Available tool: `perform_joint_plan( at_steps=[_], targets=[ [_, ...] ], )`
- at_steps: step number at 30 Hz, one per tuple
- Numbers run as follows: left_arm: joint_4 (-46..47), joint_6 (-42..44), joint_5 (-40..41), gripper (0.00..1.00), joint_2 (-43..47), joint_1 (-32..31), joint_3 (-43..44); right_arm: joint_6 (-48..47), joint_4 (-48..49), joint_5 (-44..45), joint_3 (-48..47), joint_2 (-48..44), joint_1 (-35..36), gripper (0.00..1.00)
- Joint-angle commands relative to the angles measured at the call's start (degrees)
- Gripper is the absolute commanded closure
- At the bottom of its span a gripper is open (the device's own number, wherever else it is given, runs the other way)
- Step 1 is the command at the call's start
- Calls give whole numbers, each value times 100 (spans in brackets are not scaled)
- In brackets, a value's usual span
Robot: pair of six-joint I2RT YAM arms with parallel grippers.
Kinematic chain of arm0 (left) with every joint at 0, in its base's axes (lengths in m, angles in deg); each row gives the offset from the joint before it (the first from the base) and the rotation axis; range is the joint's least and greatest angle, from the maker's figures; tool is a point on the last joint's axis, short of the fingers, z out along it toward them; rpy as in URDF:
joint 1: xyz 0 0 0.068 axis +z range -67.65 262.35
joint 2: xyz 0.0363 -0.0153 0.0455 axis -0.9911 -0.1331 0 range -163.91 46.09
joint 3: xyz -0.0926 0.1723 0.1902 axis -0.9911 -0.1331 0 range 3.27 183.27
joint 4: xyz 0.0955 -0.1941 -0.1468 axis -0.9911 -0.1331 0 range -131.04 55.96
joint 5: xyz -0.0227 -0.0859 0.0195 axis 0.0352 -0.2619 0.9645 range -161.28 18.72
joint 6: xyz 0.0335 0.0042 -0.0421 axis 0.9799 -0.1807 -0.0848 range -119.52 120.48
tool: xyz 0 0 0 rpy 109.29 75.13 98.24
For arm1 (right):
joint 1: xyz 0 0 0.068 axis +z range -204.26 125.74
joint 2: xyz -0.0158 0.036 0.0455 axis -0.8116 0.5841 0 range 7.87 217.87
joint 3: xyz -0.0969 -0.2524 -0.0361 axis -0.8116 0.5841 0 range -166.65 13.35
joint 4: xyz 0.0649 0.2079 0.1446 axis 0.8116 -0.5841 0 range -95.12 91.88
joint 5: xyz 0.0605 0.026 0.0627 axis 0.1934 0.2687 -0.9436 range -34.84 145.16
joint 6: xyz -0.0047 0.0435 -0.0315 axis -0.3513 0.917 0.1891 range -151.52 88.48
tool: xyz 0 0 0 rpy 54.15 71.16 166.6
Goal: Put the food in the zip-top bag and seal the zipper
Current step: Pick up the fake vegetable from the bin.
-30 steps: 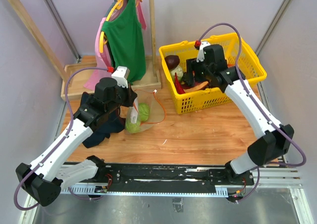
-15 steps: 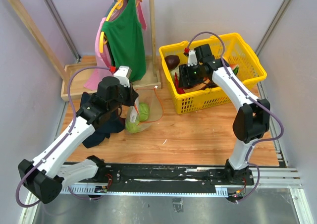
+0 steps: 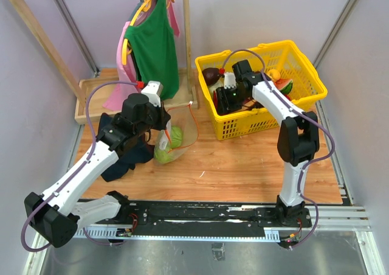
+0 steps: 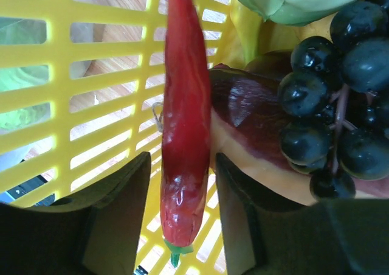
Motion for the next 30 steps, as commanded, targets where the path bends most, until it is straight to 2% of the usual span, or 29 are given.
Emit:
perform_joint_plan(
  at_steps=[1, 9, 19, 24, 30],
  targets=[
    [167, 55, 36, 99, -7, 24, -39, -124, -192, -141, -188, 232, -86, 57],
    [171, 42, 11, 100, 43, 24, -47, -30, -192, 35, 13, -297, -209, 86],
    [196, 15, -33, 100, 112, 24, -56, 306, -121, 748, 286, -1339, -256, 97],
    [227, 6, -147, 100, 117, 24, -65, 590, -26, 1179, 457, -1945, -254, 97],
    [257, -2, -222, 100, 118, 22, -74, 811, 127, 1200, 528, -2537, -243, 98]
  ],
)
